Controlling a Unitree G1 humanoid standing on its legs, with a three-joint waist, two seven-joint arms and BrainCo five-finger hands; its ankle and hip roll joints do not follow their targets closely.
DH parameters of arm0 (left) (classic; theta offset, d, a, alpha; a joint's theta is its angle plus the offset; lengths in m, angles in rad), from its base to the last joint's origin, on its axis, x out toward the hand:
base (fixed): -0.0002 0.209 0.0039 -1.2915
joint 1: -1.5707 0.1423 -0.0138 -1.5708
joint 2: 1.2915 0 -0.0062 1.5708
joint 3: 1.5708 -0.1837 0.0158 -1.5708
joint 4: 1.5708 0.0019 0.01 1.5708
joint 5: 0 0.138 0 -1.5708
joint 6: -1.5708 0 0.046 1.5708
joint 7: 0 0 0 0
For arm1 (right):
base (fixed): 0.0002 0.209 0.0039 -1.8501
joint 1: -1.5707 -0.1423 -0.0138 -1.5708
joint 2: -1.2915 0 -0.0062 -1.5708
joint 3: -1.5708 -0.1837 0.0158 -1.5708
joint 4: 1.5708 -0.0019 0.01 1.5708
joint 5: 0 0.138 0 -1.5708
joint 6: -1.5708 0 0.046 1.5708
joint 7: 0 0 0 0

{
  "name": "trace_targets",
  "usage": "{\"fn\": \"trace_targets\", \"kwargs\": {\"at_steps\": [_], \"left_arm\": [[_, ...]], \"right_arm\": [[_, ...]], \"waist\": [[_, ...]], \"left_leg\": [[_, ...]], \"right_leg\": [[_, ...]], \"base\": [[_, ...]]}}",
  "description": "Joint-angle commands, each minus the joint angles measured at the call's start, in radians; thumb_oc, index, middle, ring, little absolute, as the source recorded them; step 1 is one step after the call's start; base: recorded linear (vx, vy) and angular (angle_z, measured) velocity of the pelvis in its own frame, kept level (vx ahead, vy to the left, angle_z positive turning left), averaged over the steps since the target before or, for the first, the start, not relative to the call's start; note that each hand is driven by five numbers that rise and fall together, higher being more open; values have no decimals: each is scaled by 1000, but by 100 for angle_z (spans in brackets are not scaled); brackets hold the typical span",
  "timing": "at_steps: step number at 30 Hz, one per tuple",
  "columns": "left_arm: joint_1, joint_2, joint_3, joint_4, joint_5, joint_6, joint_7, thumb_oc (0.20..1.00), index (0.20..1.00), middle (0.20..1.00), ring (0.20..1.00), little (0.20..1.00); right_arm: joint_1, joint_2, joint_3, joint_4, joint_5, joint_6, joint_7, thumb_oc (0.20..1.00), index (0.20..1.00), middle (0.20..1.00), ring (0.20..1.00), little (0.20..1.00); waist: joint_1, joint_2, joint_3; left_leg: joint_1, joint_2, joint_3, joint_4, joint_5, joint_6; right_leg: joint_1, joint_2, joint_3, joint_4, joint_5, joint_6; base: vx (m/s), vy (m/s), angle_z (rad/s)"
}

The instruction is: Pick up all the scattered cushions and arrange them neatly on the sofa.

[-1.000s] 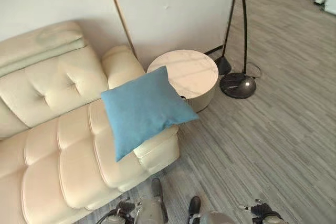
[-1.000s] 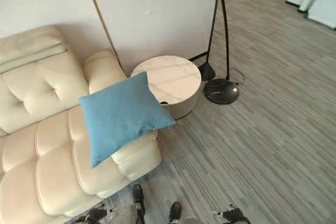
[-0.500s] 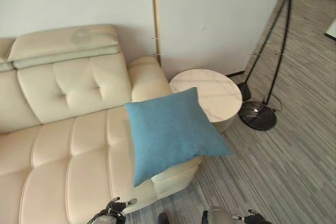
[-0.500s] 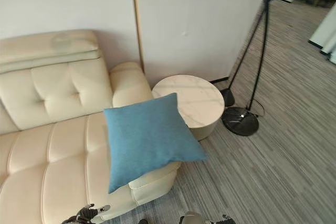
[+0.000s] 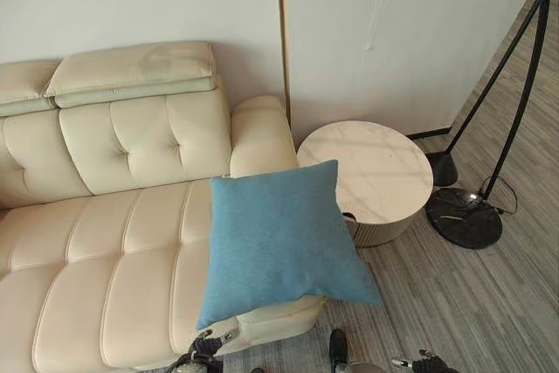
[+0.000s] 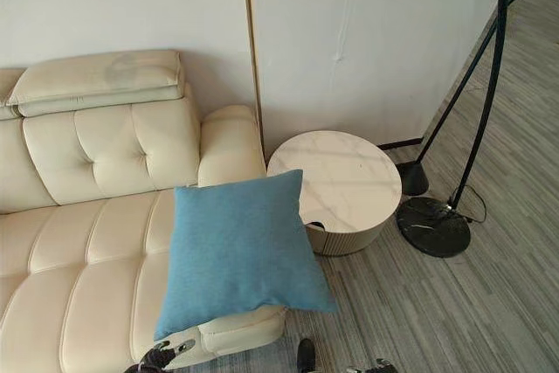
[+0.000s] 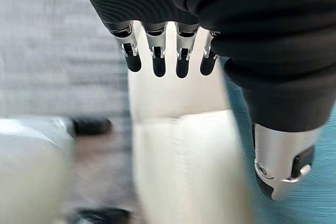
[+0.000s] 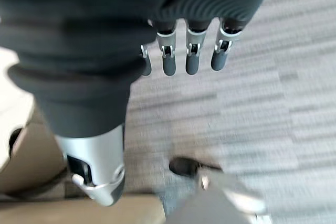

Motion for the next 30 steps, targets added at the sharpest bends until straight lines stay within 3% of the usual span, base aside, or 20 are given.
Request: {"fn": "trace_targets", "kwargs": {"at_steps": [1,5,6,10,13,15,22,30], "left_arm": [[-63,97,59,35,-138,-33,16,1000,1000,1000,1000,1000],[-100,208,110,-13,-188,-45,13,1000,1000,1000,1000,1000],[-116,270,130,-47,-211,-48,7,1000,1000,1000,1000,1000],[-115,371,151,-131,-247,-48,-8,1000,1000,1000,1000,1000],[-146,393,122,-115,-243,-38,-20,1000,1000,1000,1000,1000],[-199,396,77,-74,-244,-23,-33,1000,1000,1000,1000,1000],[-405,367,-36,66,-237,3,-21,1000,1000,1000,1000,1000],[-683,391,-155,124,-279,-17,24,1000,1000,1000,1000,1000]], "right_arm": [[-46,-53,-17,24,-19,4,-15,1000,1000,1000,1000,1000],[-98,-208,-41,-77,-26,6,-16,1000,1000,1000,1000,1000],[-125,-295,-57,-168,-32,8,-18,1000,1000,1000,1000,1000],[-199,-442,-68,-387,-63,25,-22,1000,1000,1000,1000,1000],[-260,-459,-20,-410,-76,37,-14,1000,1000,1000,1000,1000],[-353,-440,50,-398,-81,50,-11,1000,1000,1000,1000,1000],[-660,-234,270,-279,-116,87,-51,1000,1000,1000,1000,1000],[-914,-98,376,-130,-3,74,-109,1000,1000,1000,1000,1000]], "waist": [[-22,-36,10],[-24,-36,11],[-25,-34,12],[-26,-23,1],[-26,-20,1],[-27,-21,8],[-27,-44,59],[-11,-77,148]], "left_leg": [[-63,-17,-14,-46,26,-24],[-70,-3,-11,-46,30,-37],[-71,1,-8,-46,32,-40],[-54,4,-1,-46,23,-43],[-50,2,-1,-46,19,-44],[-54,0,1,-46,20,-44],[-105,-2,7,-46,32,-40],[-249,-13,-4,-27,78,-36]], "right_leg": [[65,-81,39,3,-178,123],[62,-73,30,3,-185,123],[64,-70,28,3,-188,124],[83,-70,25,3,-194,128],[84,-72,25,3,-191,130],[77,-74,27,3,-185,131],[16,-76,40,3,-156,131],[-122,-86,51,24,-106,125]], "base": [[49,-113,-8],[7,-54,2],[0,0,0],[39,28,3],[20,45,-2],[-19,40,0],[-66,10,-9],[-128,12,2]]}}
